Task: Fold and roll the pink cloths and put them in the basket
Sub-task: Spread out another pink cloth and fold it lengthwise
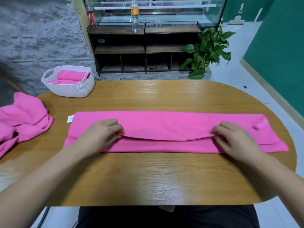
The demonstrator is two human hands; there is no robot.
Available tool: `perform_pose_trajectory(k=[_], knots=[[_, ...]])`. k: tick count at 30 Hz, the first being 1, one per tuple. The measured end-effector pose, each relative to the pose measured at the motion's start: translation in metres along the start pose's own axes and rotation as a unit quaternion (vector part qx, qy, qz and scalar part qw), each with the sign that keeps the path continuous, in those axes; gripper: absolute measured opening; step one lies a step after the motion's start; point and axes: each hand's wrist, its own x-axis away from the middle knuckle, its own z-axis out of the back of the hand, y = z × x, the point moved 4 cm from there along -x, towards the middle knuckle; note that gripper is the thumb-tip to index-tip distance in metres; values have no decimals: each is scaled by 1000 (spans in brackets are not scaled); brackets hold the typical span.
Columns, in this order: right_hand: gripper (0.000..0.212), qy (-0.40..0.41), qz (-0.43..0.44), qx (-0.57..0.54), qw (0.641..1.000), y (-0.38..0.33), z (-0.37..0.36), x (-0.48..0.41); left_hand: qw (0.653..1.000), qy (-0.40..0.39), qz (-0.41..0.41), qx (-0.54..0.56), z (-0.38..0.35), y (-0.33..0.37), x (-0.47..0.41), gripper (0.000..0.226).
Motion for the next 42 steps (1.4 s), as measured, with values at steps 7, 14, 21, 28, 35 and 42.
perform_pose_trajectory(k=[7,14,21,28,35,42], knots=[[42,22,14,32,999,-27,-9,-11,997,15,49,-65,-17,-11,17,29],[35,39,73,26,996,-65,-28,-36,978,58,162,-117,0,-46,43,39],[15,93,105,10,990,-87,-35,-56,972,79,173,-138,30,-56,70,30],[22,127,151,-4,980,-91,-25,-25,976,61,163,-128,29,-41,110,32],[19,74,161,-26,984,-98,-43,-13,967,62,195,-151,14,-42,123,26],[19,59,148,-30,987,-101,-45,-14,990,79,105,-47,6,-4,91,30]])
